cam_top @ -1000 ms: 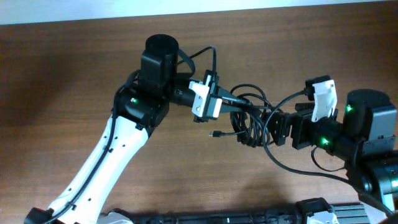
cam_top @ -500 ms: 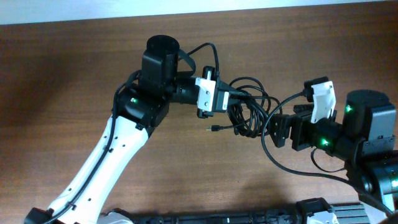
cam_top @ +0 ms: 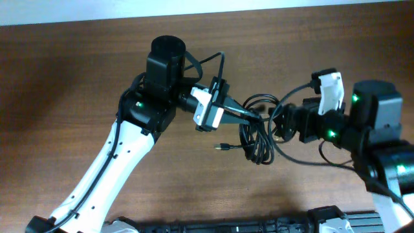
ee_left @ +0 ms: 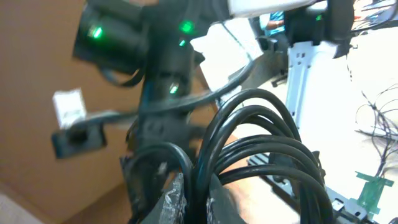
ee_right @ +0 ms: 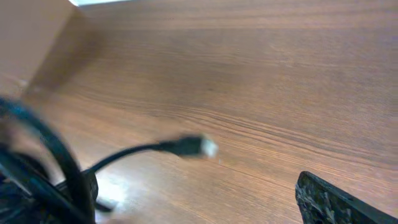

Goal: Untangle cables
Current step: 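Grasp a hanging cable strand with the right gripper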

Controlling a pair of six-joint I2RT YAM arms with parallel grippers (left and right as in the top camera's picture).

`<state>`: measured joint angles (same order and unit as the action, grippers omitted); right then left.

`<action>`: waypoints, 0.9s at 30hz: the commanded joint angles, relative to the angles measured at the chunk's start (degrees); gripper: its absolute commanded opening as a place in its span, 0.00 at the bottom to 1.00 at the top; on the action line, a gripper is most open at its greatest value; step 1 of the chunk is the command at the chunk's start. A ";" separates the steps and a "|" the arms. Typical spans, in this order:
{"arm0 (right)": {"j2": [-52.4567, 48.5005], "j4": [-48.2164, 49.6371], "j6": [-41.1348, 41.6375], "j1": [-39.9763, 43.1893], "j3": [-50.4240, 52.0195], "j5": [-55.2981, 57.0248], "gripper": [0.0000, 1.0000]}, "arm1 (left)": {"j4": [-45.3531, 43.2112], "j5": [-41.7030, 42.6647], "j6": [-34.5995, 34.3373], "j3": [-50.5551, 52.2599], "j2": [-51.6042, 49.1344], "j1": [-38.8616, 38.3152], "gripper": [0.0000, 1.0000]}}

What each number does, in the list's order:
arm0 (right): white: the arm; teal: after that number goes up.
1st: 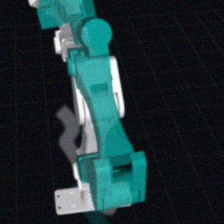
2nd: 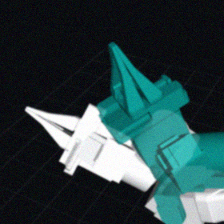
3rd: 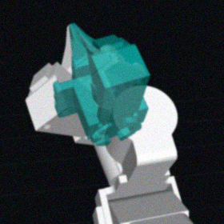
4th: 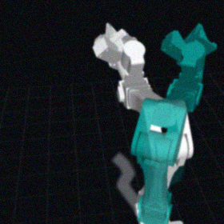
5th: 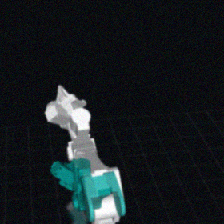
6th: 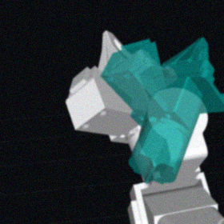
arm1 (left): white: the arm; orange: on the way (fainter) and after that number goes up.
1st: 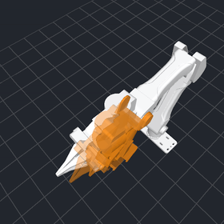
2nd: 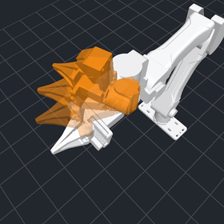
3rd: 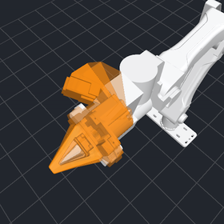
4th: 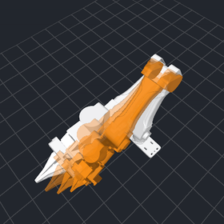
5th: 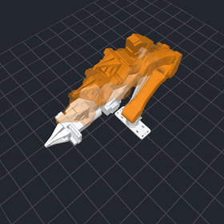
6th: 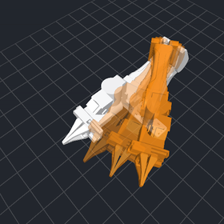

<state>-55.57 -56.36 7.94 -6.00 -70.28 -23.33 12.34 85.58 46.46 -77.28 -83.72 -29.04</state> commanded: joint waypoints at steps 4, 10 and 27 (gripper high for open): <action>-3.98 0.39 -0.20 0.02 -0.46 18.80 0.99 | -0.28 4.61 -0.74 -1.46 1.86 -0.33 0.00; -5.99 -0.04 -0.20 0.09 -0.46 32.65 0.99 | -0.11 4.61 -0.74 -1.46 1.92 0.13 0.00; -5.84 -1.29 -7.78 0.07 -0.46 3.37 0.99 | 0.33 -20.17 -22.45 -1.46 1.90 7.65 0.00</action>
<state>-61.45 -57.65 3.03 -6.00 -70.28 -8.49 12.60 77.80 34.92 -77.28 -83.66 -22.52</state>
